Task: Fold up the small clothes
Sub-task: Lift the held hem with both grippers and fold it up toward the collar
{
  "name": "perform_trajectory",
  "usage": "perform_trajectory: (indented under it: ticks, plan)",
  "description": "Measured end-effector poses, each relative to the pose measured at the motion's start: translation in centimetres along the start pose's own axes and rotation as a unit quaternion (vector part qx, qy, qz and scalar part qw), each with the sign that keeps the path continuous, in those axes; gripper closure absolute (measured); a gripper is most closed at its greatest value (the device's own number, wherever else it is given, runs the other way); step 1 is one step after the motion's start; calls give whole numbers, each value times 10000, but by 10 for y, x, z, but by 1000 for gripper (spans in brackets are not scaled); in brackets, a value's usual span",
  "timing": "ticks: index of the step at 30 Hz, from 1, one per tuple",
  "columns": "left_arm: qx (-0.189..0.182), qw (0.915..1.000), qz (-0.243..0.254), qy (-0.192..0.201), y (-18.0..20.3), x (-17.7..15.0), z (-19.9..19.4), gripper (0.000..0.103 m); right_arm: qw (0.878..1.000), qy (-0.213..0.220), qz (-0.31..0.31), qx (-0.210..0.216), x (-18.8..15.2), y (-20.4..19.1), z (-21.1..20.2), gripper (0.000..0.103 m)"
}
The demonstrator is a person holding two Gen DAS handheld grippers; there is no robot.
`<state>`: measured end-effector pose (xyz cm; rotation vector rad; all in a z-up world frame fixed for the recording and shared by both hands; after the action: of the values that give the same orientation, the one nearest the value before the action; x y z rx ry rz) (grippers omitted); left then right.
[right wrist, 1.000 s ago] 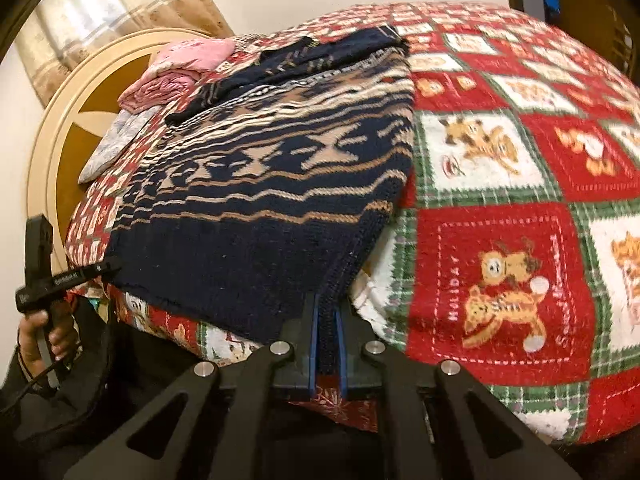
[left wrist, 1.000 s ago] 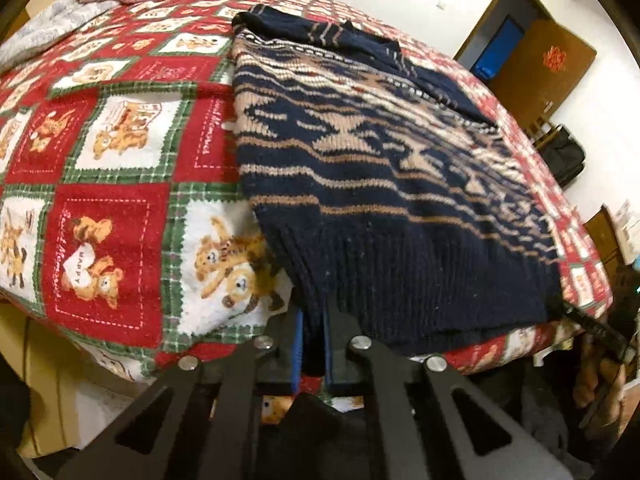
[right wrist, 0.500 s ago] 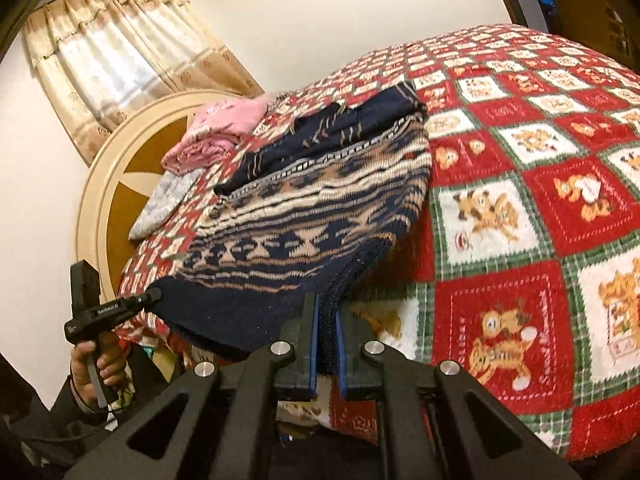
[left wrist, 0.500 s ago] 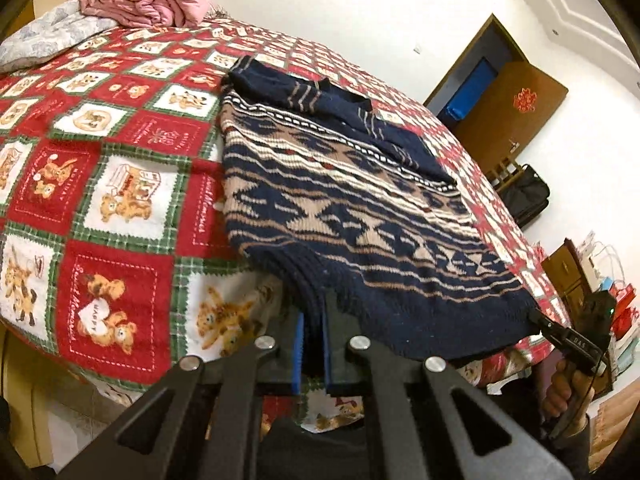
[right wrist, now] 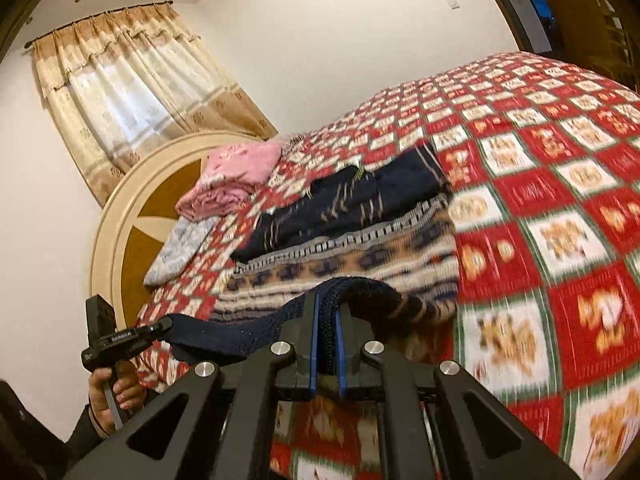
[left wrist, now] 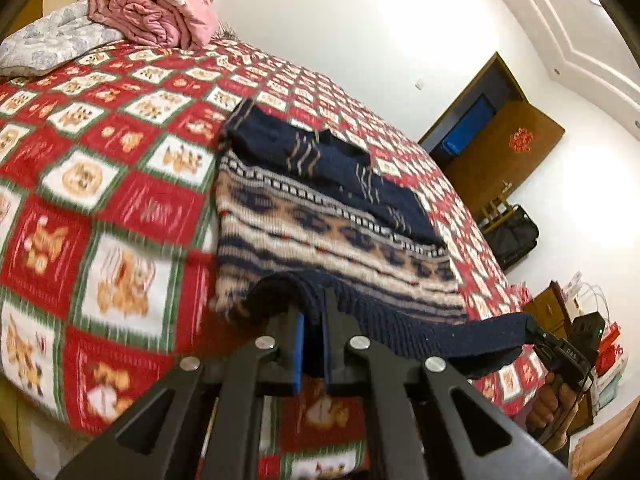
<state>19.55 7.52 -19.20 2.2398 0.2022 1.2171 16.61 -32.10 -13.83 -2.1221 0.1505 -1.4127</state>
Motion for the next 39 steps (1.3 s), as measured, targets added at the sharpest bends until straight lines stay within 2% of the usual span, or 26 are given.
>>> perform_trajectory:
  ticks: [8,28,39]
  plan:
    - [-1,9998,-12,179,6,43,29,96,10000,43,-22,-86,34,4,44,96]
    - [-22,9997,-44,229,11,135,123,96,9990,-60,-159,-422,113,25,166,96]
    - [140,9993,-343,-93,-14,159,202,96,9977,-376,-91,-552,128,54,248,97]
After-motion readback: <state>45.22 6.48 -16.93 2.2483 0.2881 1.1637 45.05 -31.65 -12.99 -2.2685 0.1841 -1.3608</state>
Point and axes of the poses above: each gripper's, at about its wrist camera, not at the fingertips, and z roughly the way its jaws point, y to its right, x to its top, the point moved 7 cm from there along z, roughly the way its jaws point, and after that the axes turned 14 degrees about y, right-handed, at the moved point
